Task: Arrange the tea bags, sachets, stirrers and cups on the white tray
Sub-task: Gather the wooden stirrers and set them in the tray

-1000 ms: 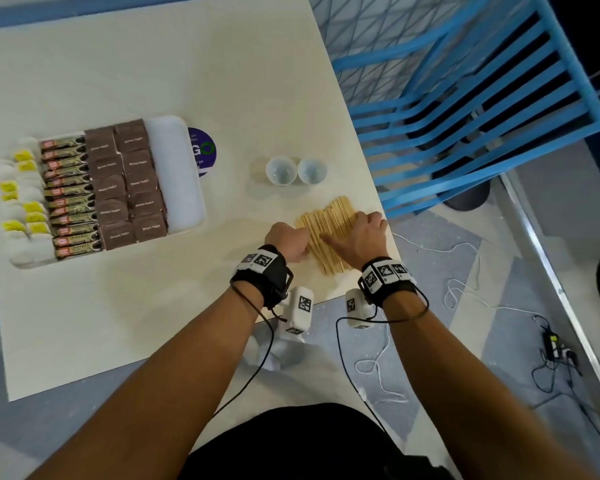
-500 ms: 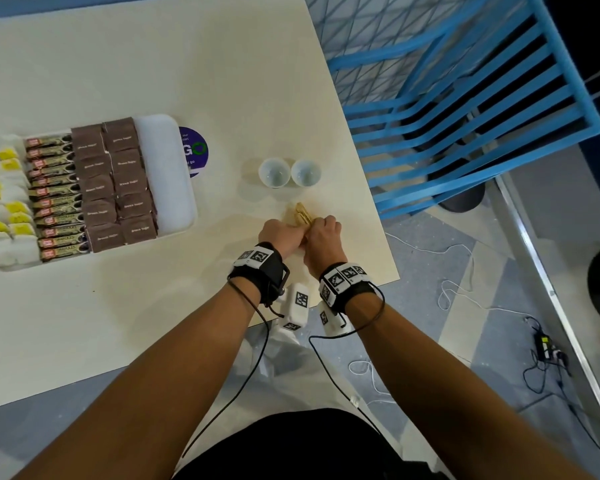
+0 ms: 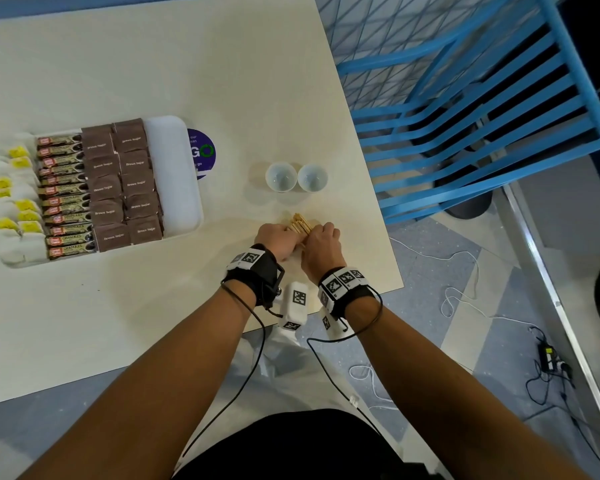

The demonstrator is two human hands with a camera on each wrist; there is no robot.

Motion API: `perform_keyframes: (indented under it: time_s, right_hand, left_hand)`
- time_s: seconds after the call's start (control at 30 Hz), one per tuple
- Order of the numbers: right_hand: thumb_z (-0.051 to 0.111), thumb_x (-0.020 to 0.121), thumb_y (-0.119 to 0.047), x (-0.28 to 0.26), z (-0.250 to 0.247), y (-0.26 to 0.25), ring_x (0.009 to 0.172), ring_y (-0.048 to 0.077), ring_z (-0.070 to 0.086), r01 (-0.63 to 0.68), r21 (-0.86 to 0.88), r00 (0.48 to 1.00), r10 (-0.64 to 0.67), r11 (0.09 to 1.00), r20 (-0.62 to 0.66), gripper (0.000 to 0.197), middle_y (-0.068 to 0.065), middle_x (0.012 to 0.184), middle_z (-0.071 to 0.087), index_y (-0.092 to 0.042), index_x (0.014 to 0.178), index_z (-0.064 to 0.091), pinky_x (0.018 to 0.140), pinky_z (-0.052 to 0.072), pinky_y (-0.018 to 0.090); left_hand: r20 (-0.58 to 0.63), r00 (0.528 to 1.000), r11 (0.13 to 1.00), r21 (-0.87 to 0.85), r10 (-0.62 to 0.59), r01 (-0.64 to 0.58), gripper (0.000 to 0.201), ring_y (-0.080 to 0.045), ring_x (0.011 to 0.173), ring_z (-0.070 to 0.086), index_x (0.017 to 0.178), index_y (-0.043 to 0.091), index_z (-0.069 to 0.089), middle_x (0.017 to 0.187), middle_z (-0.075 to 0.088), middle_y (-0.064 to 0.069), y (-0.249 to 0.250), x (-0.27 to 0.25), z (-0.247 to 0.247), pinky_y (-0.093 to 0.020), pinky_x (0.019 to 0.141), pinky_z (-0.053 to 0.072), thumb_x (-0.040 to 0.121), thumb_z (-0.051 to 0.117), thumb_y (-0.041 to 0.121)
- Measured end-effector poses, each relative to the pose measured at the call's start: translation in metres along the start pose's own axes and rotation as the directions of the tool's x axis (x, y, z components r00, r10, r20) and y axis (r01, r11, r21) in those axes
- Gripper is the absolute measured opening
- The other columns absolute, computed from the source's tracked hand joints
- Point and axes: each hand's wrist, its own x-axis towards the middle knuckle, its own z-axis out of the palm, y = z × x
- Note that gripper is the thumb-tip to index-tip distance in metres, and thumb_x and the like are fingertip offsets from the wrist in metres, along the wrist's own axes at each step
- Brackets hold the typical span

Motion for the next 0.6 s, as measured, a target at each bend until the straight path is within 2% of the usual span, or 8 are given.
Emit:
perform_keyframes:
  time_s: [0.1,0.13,0.2,0.27,0.37,0.5,0.6]
  right_hand:
    - [0.048,0.093,-0.001,-0.004,0.002,-0.004,0.100,0.031,0.048,0.035,-0.044,0.998,-0.037,0.998,-0.048,0.019,0.018,0.113,0.048,0.000,0.111,0.051,0.082,0.055,0.041]
    - [0.047,0.092,0.001,-0.005,0.002,-0.005,0.098,0.032,0.049,0.049,-0.064,0.997,-0.053,0.997,-0.062,0.019,0.019,0.111,0.049,0.000,0.110,0.052,0.079,0.055,0.041]
    - [0.046,0.090,0.003,-0.009,0.003,-0.008,0.093,0.033,0.051,0.068,-0.100,0.993,-0.077,0.993,-0.090,0.018,0.020,0.106,0.052,0.001,0.106,0.054,0.075,0.054,0.040]
    - [0.040,0.090,0.004,-0.010,0.003,-0.012,0.089,0.034,0.053,0.072,-0.120,0.990,-0.085,0.990,-0.109,0.021,0.021,0.100,0.054,0.002,0.103,0.056,0.073,0.055,0.041]
    - [0.029,0.090,0.003,-0.007,0.003,-0.014,0.090,0.034,0.055,0.080,-0.132,0.989,-0.095,0.988,-0.112,0.030,0.020,0.100,0.055,0.002,0.105,0.056,0.075,0.055,0.040]
    - [0.042,0.095,0.001,-0.003,0.003,-0.011,0.095,0.032,0.054,0.085,-0.143,0.994,-0.095,0.986,-0.063,0.018,0.018,0.106,0.054,0.000,0.109,0.053,0.079,0.054,0.039]
    - [0.052,0.096,-0.006,-0.002,0.004,-0.012,0.096,0.030,0.053,0.078,-0.160,0.996,-0.085,0.984,-0.035,0.014,0.016,0.106,0.053,-0.001,0.109,0.053,0.078,0.054,0.037]
  left_hand:
    - [0.052,0.998,0.997,-0.067,-0.043,0.046,0.015,-0.028,0.095,0.070,0.095,0.007,0.071,0.105,0.075,-0.016,0.000,-0.002,-0.004,-0.034,0.067,0.056,0.086,0.078,0.018]
    - [0.063,0.996,0.994,-0.091,-0.056,0.062,0.013,-0.028,0.095,0.070,0.093,0.007,0.070,0.106,0.075,-0.016,-0.001,-0.002,-0.006,-0.031,0.064,0.055,0.087,0.077,0.015]
    - [0.069,0.995,0.989,-0.127,-0.072,0.080,0.011,-0.025,0.088,0.069,0.085,0.007,0.067,0.100,0.074,-0.016,-0.001,-0.004,-0.008,-0.029,0.060,0.054,0.087,0.077,0.011]
    - [0.085,0.993,0.982,-0.163,-0.077,0.090,0.014,-0.023,0.084,0.066,0.079,0.008,0.065,0.089,0.072,-0.013,-0.001,-0.005,-0.011,-0.030,0.064,0.056,0.089,0.074,0.007]
    - [0.119,0.990,0.963,-0.249,-0.073,0.101,0.012,-0.021,0.077,0.066,0.083,0.007,0.065,0.083,0.069,-0.008,0.000,-0.009,-0.015,-0.030,0.068,0.054,0.092,0.068,0.001]
    - [0.128,0.989,0.933,-0.344,-0.067,0.108,0.010,-0.021,0.073,0.067,0.091,0.004,0.069,0.087,0.071,-0.012,-0.001,-0.012,-0.019,-0.032,0.070,0.056,0.091,0.066,-0.005]
    - [0.135,0.987,0.897,-0.421,-0.088,0.137,0.013,-0.026,0.078,0.070,0.098,-0.001,0.072,0.099,0.074,-0.018,-0.005,-0.014,-0.021,-0.036,0.073,0.059,0.090,0.065,-0.008]
